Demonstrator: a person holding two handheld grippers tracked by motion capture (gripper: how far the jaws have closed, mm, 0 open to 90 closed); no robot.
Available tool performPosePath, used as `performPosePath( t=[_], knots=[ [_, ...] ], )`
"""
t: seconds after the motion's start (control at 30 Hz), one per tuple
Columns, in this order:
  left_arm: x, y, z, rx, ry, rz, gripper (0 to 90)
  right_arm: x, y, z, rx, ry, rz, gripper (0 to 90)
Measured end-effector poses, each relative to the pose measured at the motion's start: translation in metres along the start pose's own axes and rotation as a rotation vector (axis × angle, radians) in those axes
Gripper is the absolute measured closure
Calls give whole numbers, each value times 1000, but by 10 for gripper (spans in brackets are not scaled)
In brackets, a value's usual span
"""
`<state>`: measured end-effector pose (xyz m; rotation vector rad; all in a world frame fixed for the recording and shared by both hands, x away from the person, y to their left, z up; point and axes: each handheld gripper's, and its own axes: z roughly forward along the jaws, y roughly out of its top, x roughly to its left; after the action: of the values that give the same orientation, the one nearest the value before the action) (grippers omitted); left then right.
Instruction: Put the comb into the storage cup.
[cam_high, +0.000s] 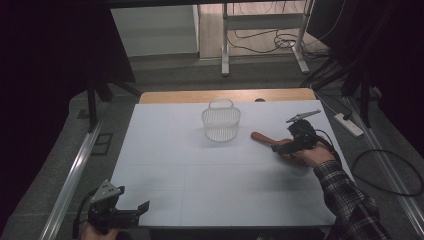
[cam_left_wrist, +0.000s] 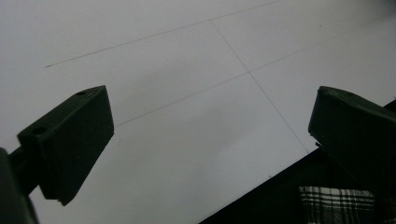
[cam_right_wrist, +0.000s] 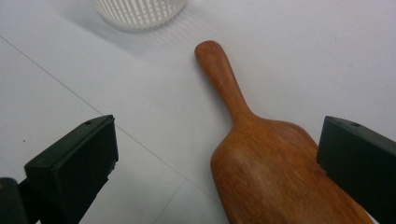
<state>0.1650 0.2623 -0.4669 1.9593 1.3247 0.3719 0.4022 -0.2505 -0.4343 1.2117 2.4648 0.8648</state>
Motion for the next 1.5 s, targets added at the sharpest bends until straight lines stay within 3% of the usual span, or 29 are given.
performPosePath(
  t=[0.2, 0.43, 0.73, 1.27, 1.33, 1.37, 1.4, 1.5],
  knots=[
    [0, 0, 0, -4, -1, -2, 12, -2, 7, 9, 11, 8, -15, 0],
    [1, 0, 0, -5, -2, -2, 12, -9, 13, 20, 22, 15, 7, 0],
    [1, 0, 0, -6, -5, -4, 12, -13, 22, 30, 59, -10, 2, 0],
    [1, 0, 0, -5, -4, -1, 14, -18, 39, 46, 128, -48, 35, 10],
    [1, 0, 0, -4, -4, -1, 14, -19, 40, 46, 129, -58, 35, 83],
    [1, 0, 0, -4, -4, -1, 15, -20, 41, 45, 128, -60, 30, 205],
    [1, 0, 0, -4, -4, -1, 15, -20, 41, 45, 128, -60, 30, 205],
    [1, 0, 0, -2, -5, 1, 16, -22, 42, 46, 143, -58, 13, 378]
  ],
)
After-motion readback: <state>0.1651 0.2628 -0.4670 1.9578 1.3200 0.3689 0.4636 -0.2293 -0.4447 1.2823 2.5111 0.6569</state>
